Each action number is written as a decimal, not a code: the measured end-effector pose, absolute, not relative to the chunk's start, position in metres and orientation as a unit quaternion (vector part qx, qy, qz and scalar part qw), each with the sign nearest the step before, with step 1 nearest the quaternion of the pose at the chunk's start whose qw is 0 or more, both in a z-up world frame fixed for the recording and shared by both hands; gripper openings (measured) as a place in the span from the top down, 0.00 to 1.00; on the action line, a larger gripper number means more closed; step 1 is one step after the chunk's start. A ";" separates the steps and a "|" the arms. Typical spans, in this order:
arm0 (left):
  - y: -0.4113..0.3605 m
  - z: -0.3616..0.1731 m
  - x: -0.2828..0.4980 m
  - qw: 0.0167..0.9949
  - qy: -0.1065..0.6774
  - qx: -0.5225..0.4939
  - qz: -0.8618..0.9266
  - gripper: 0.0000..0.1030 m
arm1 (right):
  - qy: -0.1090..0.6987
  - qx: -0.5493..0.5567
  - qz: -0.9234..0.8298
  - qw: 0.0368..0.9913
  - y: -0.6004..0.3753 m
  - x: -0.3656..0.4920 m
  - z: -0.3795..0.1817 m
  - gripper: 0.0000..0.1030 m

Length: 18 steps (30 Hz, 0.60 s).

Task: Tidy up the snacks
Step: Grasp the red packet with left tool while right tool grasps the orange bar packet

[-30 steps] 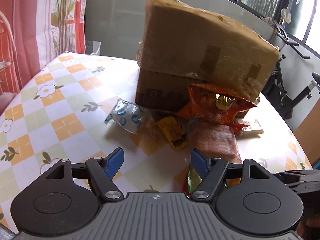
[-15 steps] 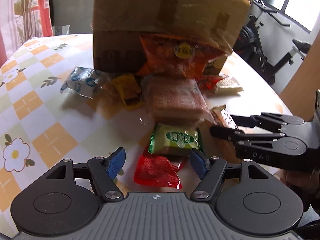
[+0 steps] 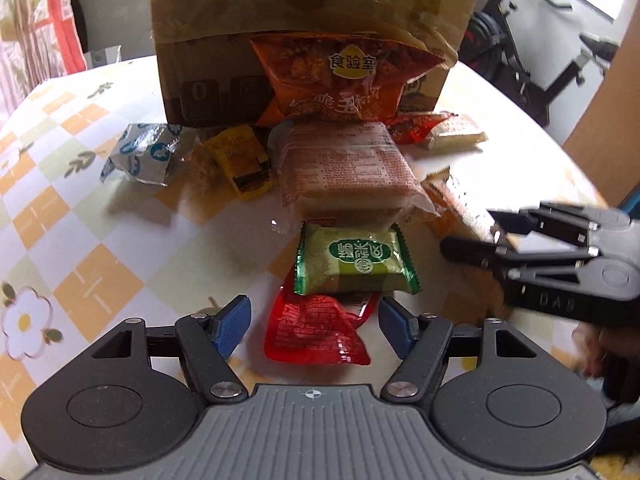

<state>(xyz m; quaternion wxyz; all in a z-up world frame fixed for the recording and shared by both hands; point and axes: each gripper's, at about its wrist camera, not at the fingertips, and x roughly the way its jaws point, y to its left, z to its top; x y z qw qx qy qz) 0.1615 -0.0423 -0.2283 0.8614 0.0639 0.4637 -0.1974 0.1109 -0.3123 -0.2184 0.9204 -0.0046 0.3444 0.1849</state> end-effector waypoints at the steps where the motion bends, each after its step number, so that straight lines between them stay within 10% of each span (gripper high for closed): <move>1: -0.043 -0.227 0.162 0.861 0.461 0.074 -0.199 0.30 | 0.342 -0.007 0.183 0.922 -0.314 0.112 -0.218 0.56; 18: -0.036 -0.233 0.162 0.871 0.448 0.048 -0.194 0.53 | 0.314 -0.022 0.184 0.931 -0.315 0.103 -0.227 0.57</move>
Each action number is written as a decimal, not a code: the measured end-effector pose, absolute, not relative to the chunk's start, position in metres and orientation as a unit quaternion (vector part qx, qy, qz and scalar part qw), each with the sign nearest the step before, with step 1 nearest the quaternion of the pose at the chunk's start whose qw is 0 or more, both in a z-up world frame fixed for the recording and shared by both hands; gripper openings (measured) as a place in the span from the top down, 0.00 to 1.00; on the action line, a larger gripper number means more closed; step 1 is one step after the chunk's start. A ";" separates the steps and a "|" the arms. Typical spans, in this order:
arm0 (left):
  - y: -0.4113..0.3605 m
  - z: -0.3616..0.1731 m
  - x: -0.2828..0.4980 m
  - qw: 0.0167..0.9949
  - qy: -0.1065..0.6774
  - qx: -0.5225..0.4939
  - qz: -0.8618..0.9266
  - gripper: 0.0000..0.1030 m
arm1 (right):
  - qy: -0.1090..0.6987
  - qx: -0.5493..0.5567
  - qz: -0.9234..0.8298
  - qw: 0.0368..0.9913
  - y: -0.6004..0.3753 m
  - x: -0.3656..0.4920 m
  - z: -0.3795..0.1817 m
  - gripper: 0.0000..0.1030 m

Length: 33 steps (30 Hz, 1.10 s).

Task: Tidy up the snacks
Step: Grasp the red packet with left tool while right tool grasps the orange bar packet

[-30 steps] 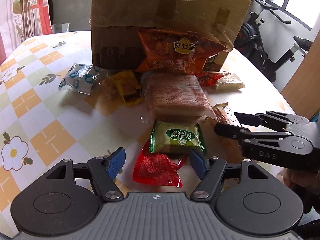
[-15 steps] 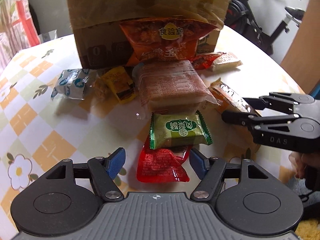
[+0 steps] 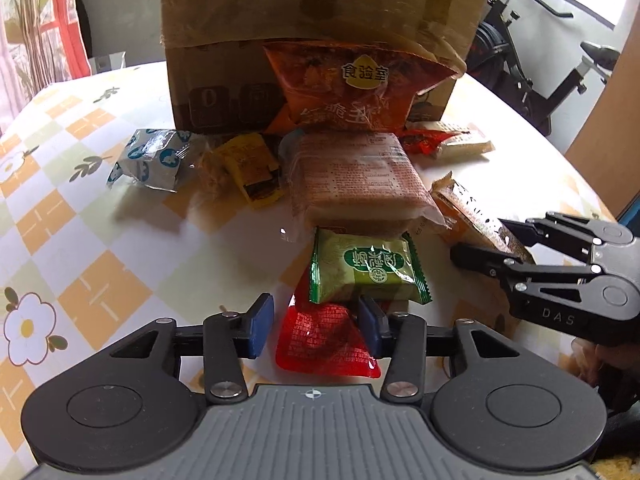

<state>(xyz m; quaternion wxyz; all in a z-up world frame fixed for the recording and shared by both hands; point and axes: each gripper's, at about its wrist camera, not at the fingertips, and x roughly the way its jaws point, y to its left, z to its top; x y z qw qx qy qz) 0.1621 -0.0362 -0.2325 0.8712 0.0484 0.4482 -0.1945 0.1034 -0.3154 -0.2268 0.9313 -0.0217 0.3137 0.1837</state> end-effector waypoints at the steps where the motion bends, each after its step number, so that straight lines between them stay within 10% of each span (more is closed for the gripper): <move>1: -0.037 -0.233 0.161 0.872 0.447 0.052 -0.193 0.53 | 0.314 -0.022 0.184 0.931 -0.315 0.103 -0.227 0.57; 19: 0.041 -0.224 0.179 0.906 0.422 -0.018 -0.035 0.59 | 0.312 -0.032 0.183 0.932 -0.314 0.103 -0.227 0.57; 24: 0.042 -0.217 0.172 0.910 0.411 -0.011 -0.061 0.38 | 0.312 -0.031 0.184 0.932 -0.315 0.103 -0.227 0.57; 33: 0.032 -0.228 0.166 0.900 0.427 0.051 -0.066 0.37 | 0.312 -0.031 0.184 0.932 -0.314 0.103 -0.227 0.57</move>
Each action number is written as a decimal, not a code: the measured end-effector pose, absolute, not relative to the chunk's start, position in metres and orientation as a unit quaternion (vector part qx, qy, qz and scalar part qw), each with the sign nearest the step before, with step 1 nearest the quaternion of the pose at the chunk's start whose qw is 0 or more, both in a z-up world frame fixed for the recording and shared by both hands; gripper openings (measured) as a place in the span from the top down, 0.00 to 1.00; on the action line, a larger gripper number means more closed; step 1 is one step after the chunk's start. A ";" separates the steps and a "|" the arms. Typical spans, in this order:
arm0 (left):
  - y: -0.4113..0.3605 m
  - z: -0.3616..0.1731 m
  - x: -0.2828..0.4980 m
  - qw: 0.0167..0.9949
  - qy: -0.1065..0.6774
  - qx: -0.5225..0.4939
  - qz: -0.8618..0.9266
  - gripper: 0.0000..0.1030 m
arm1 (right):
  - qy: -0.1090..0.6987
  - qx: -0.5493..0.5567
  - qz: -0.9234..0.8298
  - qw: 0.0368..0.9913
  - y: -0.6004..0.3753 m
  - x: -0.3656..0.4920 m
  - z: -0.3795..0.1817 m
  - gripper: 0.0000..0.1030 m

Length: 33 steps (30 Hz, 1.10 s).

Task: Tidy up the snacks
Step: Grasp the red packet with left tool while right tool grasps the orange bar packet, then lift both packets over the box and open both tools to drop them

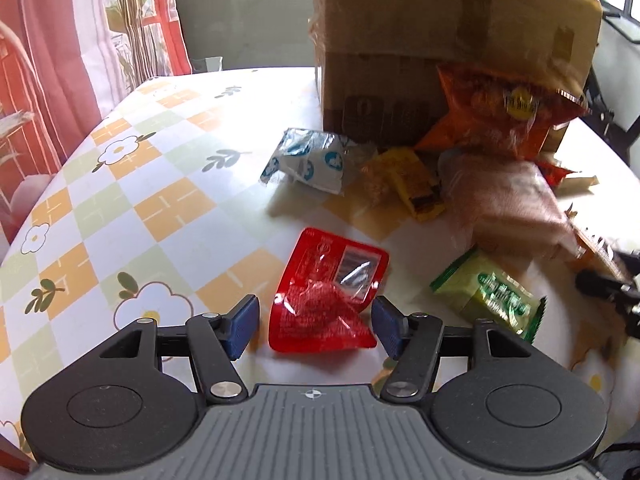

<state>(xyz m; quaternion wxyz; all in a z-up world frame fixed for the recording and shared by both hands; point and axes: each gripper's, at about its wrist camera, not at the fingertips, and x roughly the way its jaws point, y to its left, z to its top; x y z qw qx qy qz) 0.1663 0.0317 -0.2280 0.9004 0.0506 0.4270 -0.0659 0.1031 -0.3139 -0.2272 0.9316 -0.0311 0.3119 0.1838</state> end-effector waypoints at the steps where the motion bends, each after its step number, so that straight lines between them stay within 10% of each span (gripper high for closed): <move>1: 0.033 -0.228 0.166 0.901 0.425 0.047 -0.065 0.37 | 0.312 -0.031 0.184 0.932 -0.314 0.103 -0.227 0.57; 13: 0.040 -0.218 0.163 0.909 0.407 0.019 -0.090 0.60 | 0.312 -0.034 0.185 0.931 -0.314 0.103 -0.228 0.57; 33: 0.033 -0.193 0.151 0.930 0.352 0.027 -0.101 0.61 | 0.319 -0.024 0.188 0.929 -0.316 0.104 -0.226 0.60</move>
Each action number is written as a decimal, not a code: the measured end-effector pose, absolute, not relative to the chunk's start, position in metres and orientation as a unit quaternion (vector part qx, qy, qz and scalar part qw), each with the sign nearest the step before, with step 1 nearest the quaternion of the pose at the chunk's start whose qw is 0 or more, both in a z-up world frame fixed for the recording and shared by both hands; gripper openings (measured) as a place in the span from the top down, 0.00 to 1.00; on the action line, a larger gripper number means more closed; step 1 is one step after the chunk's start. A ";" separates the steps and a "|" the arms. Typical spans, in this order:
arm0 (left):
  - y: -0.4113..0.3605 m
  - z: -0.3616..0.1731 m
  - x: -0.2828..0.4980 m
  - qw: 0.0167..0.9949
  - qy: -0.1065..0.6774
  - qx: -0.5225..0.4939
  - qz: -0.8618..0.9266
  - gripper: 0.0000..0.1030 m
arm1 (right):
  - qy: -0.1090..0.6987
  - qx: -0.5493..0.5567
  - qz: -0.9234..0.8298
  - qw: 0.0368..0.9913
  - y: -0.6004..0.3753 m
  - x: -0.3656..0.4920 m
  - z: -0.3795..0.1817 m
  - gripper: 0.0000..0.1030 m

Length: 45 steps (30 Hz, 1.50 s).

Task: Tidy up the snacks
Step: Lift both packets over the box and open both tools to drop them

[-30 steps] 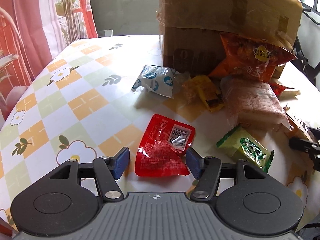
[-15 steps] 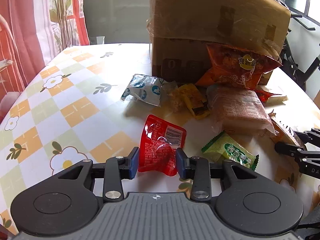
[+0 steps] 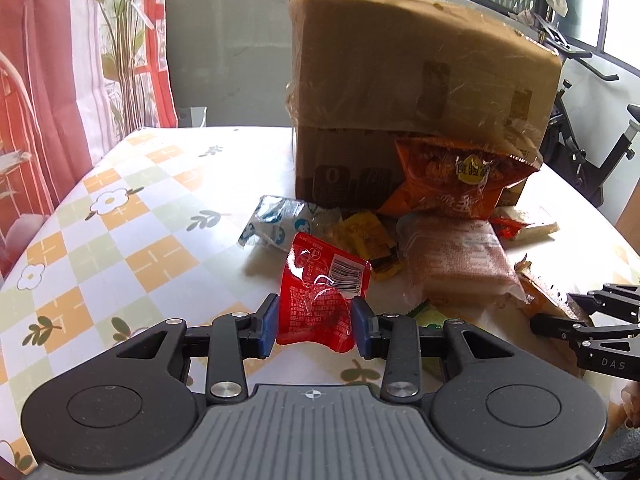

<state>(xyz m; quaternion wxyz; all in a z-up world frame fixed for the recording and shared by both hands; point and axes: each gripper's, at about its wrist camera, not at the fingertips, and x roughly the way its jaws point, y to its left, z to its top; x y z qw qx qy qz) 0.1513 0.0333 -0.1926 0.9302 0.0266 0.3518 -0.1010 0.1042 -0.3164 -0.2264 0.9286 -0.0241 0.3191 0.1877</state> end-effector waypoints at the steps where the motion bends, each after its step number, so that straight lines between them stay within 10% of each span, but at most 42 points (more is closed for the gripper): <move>1: 0.033 -0.189 0.151 0.932 0.347 0.027 -0.102 0.61 | 0.323 -0.013 0.190 0.927 -0.320 0.105 -0.225 0.61; 28: -0.006 -0.020 0.222 0.970 0.155 0.030 -0.183 0.61 | 0.144 0.018 0.184 0.972 -0.353 0.181 -0.034 0.62; 45: -0.121 -0.045 0.372 0.938 0.246 0.029 -0.241 0.51 | 0.205 0.043 0.145 0.967 -0.349 0.306 -0.046 0.61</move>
